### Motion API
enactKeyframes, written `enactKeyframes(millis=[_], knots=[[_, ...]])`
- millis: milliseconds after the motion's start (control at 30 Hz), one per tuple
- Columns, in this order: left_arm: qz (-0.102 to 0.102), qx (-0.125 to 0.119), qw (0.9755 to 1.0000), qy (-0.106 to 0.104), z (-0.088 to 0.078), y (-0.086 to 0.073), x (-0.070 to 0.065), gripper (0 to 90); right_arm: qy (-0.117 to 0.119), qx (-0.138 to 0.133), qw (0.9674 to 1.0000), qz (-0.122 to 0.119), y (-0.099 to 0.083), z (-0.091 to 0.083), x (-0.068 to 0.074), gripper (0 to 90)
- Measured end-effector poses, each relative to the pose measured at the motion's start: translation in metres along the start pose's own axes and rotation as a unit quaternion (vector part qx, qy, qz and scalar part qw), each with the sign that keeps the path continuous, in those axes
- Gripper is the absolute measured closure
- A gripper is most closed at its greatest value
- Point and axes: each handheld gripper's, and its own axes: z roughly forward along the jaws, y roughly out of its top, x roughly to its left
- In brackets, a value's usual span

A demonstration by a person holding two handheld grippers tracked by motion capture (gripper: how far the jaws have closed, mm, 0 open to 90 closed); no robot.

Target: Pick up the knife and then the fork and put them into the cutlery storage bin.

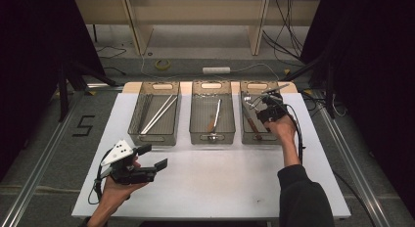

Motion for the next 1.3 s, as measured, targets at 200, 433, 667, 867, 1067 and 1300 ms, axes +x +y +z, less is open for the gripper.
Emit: enactKeyframes(millis=[200, 433, 667, 867, 1067, 1300], knots=[[0.0, 0.0, 1.0, 0.0, 0.0, 0.0, 0.0, 16.4, 0.015, -0.009, 0.9998, 0.012, 0.003, -0.001, 0.0, 57.5], [0.001, 0.001, 1.0, 0.0, 0.0, 0.0, 0.0, 16.4, 0.031, -0.014, 0.9994, -0.002, 0.001, -0.009, 0.0, 52.2], [0.0, 0.001, 1.0, 0.0, 0.001, 0.0, 0.0, 16.4, 0.055, -0.033, 0.9978, -0.017, -0.001, -0.019, 0.004, 47.4], [0.0, 0.001, 1.0, 0.0, 0.001, -0.001, -0.001, 16.4, 0.079, -0.054, 0.9951, -0.026, -0.003, -0.028, 0.011, 43.3], [0.0, 0.002, 1.0, 0.0, 0.001, -0.001, -0.001, 16.4, 0.102, -0.08, 0.9907, -0.04, -0.01, -0.041, 0.023, 39.1], [0.001, 0.003, 1.0, 0.0, 0.001, 0.0, -0.001, 16.4, 0.116, -0.092, 0.9877, -0.049, -0.019, -0.052, 0.033, 35.7]])
